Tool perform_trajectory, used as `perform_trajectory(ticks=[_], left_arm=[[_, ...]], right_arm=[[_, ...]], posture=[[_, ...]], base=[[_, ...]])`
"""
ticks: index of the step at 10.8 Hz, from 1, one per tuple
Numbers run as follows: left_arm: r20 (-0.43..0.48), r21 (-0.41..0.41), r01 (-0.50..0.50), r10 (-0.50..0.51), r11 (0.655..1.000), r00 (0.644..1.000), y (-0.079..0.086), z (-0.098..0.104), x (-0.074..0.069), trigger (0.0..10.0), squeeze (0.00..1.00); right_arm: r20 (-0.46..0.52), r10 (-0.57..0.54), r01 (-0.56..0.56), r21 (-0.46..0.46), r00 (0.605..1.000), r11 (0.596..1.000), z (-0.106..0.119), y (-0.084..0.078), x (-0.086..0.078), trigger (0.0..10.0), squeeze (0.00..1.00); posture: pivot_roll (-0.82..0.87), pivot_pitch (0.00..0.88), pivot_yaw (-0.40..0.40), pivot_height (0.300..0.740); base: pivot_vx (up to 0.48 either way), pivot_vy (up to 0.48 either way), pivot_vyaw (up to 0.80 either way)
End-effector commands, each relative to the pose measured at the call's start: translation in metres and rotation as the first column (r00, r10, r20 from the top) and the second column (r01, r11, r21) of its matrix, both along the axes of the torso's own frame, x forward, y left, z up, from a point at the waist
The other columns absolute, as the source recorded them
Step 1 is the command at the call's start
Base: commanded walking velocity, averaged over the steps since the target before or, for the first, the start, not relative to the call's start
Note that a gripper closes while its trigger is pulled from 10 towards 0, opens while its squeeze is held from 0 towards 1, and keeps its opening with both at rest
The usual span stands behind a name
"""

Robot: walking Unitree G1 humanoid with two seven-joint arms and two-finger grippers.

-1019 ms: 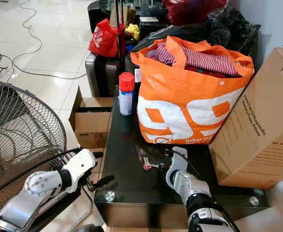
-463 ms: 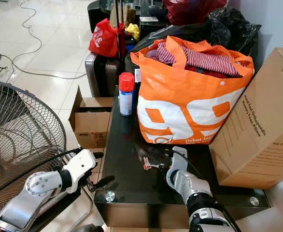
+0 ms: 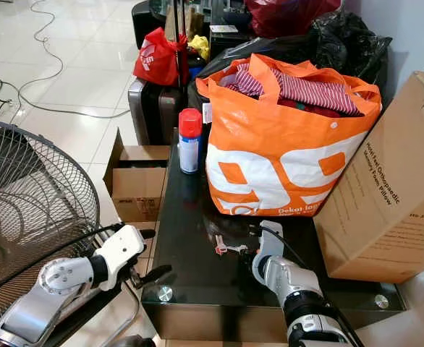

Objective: Hang keys on a hook

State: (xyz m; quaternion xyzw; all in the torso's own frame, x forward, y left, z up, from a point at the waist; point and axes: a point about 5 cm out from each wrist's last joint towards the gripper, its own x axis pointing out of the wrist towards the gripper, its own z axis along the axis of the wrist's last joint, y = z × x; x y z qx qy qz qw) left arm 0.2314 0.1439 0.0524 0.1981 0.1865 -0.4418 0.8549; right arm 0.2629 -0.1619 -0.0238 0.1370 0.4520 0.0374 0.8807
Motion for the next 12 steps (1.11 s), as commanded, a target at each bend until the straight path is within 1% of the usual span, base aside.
perform_trajectory(ticks=[1, 2, 3, 4, 5, 6, 7, 11, 12], left_arm=[[-0.002, 0.008, 0.013, -0.013, 1.0, 1.0, -0.001, -0.001, 0.0, 10.0, 0.63], [0.001, 0.008, 0.016, -0.016, 1.0, 1.0, -0.002, 0.0, 0.0, 10.0, 0.63], [0.007, 0.006, 0.02, -0.02, 1.0, 1.0, -0.003, 0.002, 0.0, 10.0, 0.63], [0.014, 0.004, 0.025, -0.025, 1.0, 1.0, -0.004, 0.007, 0.001, 10.0, 0.63], [0.015, 0.004, 0.026, -0.026, 1.0, 1.0, -0.004, 0.007, 0.001, 10.0, 0.63], [0.017, 0.006, 0.03, -0.03, 1.0, 0.999, -0.003, 0.009, 0.001, 10.0, 0.63], [0.022, 0.006, 0.034, -0.035, 0.999, 0.999, -0.004, 0.013, 0.002, 10.0, 0.63], [0.03, 0.004, 0.044, -0.044, 0.999, 0.999, -0.008, 0.023, 0.002, 10.0, 0.62], [0.027, 0.004, 0.042, -0.042, 0.999, 0.999, -0.008, 0.023, 0.002, 10.0, 0.63]], right_arm=[[-0.033, -0.012, 0.011, -0.021, 0.999, 1.0, -0.004, -0.006, -0.007, 10.0, 0.0], [-0.032, -0.014, 0.013, -0.017, 0.999, 1.0, -0.004, -0.006, -0.007, 10.0, 0.0], [-0.032, -0.017, 0.016, -0.011, 0.999, 1.0, -0.004, -0.005, -0.007, 8.3, 0.0], [-0.028, -0.027, 0.027, -0.001, 0.999, 1.0, -0.004, -0.004, -0.007, 3.1, 0.0], [-0.027, -0.027, 0.027, -0.001, 0.999, 1.0, -0.004, -0.004, -0.007, 3.1, 0.0], [-0.021, -0.039, 0.039, 0.007, 0.999, 0.999, -0.004, -0.004, -0.007, 0.7, 0.0], [-0.019, -0.043, 0.044, 0.011, 0.999, 0.999, -0.004, -0.003, -0.007, 0.0, 0.0], [0.0, -0.052, 0.052, 0.021, 0.999, 0.998, -0.002, -0.003, -0.005, 0.0, 0.0], [0.003, -0.041, 0.041, 0.013, 0.999, 0.999, -0.002, -0.003, -0.006, 8.7, 0.0]], posture=[[-0.03, 0.015, -0.034, 0.74], [-0.03, 0.012, -0.034, 0.74], [-0.03, 0.01, -0.033, 0.74], [-0.03, 0.006, -0.03, 0.74], [-0.03, 0.006, -0.03, 0.74], [-0.03, 0.002, -0.026, 0.74], [-0.03, 0.0, -0.023, 0.74], [-0.03, 0.007, -0.021, 0.74], [-0.03, 0.008, -0.022, 0.74]], base=[[0.0, 0.0, 0.0], [0.0, 0.0, 0.0], [0.0, 0.0, 0.0], [0.0, 0.0, 0.0], [0.0, 0.0, 0.0], [0.0, 0.0, 0.0], [0.0, 0.0, 0.0], [0.0, 0.0, 0.0], [0.0, 0.0, 0.0]])
